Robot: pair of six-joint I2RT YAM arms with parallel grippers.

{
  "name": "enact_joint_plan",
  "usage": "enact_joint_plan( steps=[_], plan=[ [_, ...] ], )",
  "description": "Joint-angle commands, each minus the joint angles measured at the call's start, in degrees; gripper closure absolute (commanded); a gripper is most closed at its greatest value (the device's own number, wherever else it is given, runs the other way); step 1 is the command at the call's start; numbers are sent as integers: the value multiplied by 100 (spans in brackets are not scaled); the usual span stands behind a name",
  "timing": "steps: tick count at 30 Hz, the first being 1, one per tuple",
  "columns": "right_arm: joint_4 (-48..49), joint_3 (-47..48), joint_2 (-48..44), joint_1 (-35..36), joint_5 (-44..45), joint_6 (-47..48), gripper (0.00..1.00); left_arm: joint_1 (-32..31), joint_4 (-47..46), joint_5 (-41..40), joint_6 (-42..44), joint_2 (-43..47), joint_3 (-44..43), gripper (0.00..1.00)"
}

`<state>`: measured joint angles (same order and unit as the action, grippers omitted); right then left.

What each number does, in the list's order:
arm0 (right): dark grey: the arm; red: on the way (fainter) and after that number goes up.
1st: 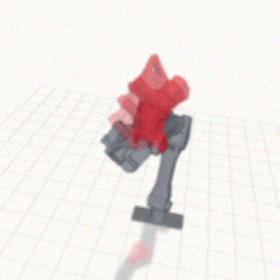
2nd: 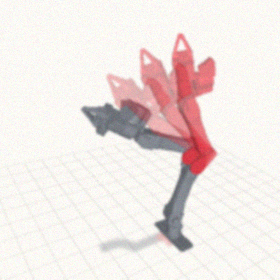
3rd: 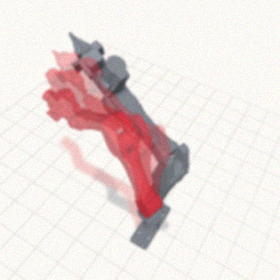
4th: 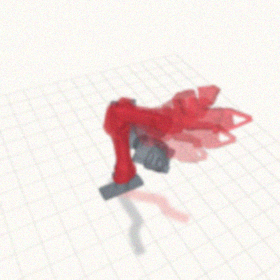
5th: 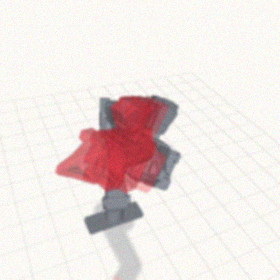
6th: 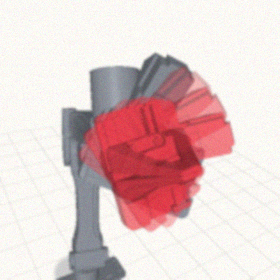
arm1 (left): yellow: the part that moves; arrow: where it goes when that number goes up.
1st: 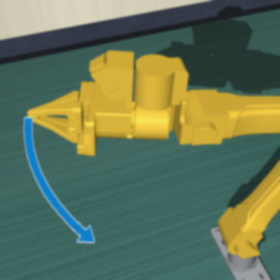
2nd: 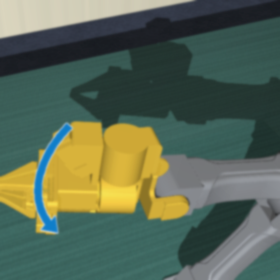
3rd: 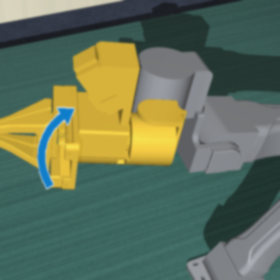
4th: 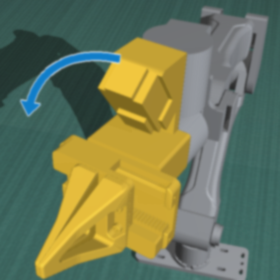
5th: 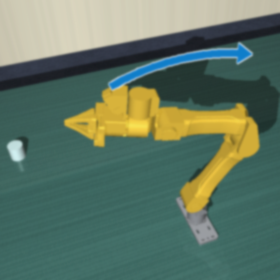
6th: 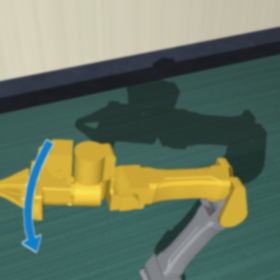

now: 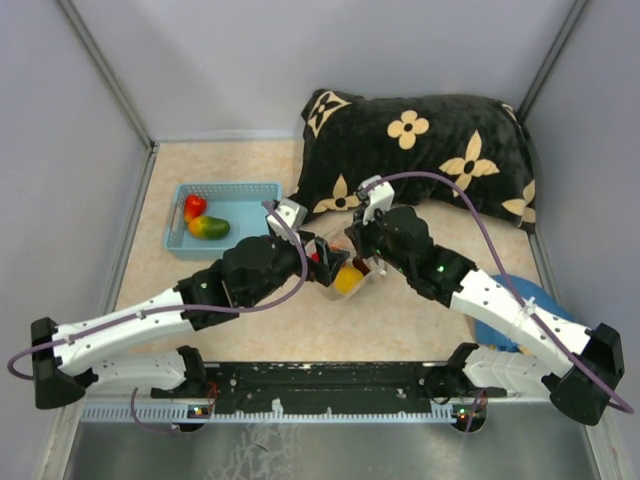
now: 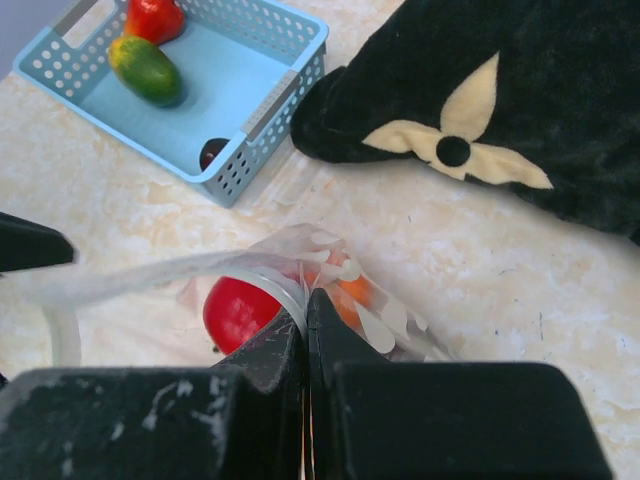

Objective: Place the food in the zip-top bag and seal the zipper
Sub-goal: Place the fake fruit in the zipper food storage bag, then pick up the fake fruit from the bin.

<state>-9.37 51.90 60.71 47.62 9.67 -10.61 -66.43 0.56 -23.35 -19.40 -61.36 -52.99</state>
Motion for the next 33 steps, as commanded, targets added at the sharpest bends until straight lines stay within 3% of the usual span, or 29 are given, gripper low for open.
enact_joint_plan(
  steps=[1,6,15,28,33],
  plan=[
    [386,-4,-175,22,236,-13,100,107,1034,-203,-124,221,-426,1],
    [377,-1,-188,23,252,61,100,674,1912,-437,-350,336,-682,0],
    [350,-34,-223,22,264,298,100,2942,2989,265,-784,185,-777,0],
    [436,-121,-366,26,253,553,100,5135,3081,524,-1603,-603,-720,0],
    [483,-160,-408,20,234,596,100,6092,3126,1113,-2261,-1398,-824,0]
  ],
)
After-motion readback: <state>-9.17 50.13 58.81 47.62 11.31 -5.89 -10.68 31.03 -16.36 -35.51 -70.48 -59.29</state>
